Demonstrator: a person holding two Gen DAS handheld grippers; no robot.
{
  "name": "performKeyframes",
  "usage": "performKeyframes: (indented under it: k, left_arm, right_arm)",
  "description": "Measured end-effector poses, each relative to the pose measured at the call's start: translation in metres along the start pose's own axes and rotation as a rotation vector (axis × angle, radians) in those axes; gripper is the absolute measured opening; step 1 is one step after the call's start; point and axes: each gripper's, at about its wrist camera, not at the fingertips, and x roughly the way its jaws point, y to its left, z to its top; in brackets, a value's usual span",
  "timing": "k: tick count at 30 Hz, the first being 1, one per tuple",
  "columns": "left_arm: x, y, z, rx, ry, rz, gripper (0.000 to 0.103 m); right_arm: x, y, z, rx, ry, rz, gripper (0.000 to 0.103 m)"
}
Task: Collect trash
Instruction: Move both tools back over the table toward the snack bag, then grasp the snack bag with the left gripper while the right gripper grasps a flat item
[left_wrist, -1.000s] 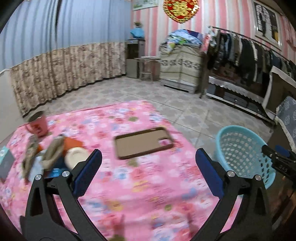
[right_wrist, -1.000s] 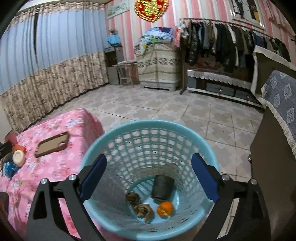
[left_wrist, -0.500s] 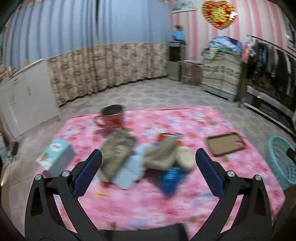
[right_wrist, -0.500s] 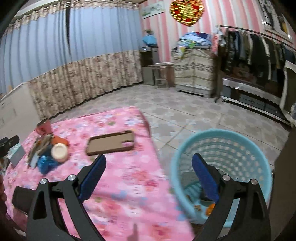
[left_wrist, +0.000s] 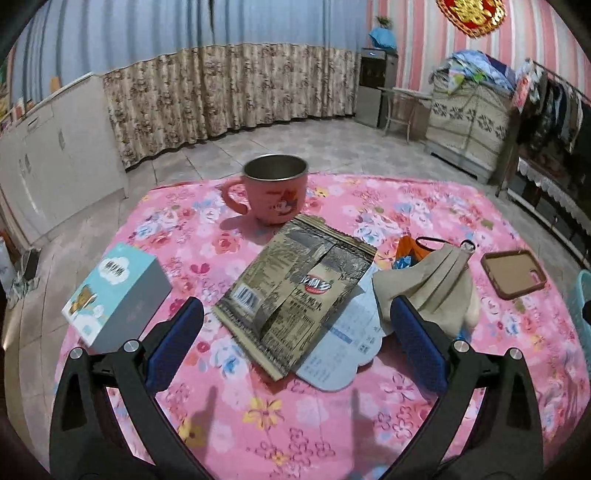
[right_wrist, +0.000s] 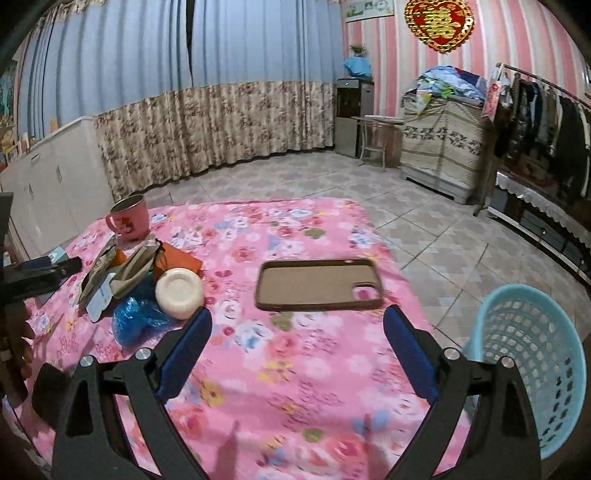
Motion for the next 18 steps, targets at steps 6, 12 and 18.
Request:
performKeyframes:
  k: [6, 12, 18]
  left_arm:
    - [0.028, -0.016, 0.001, 0.082, 0.032, 0.028, 0.097]
    - [0.051, -0.008, 0.009, 0.055, 0.106, -0.027, 0.075]
    - [0.046, -0.003, 0.009, 0.053, 0.108, -0.089, 0.031]
  right_arm:
    - [0.022, 0.023, 0.005, -0.027, 0.034, 0.015, 0.092]
    - [0.036, 0.031, 0.004, -0.029, 0.069, 0.027, 0.092]
    - [0.043, 0.045, 0.005, -0.04, 0.086, 0.046, 0.092]
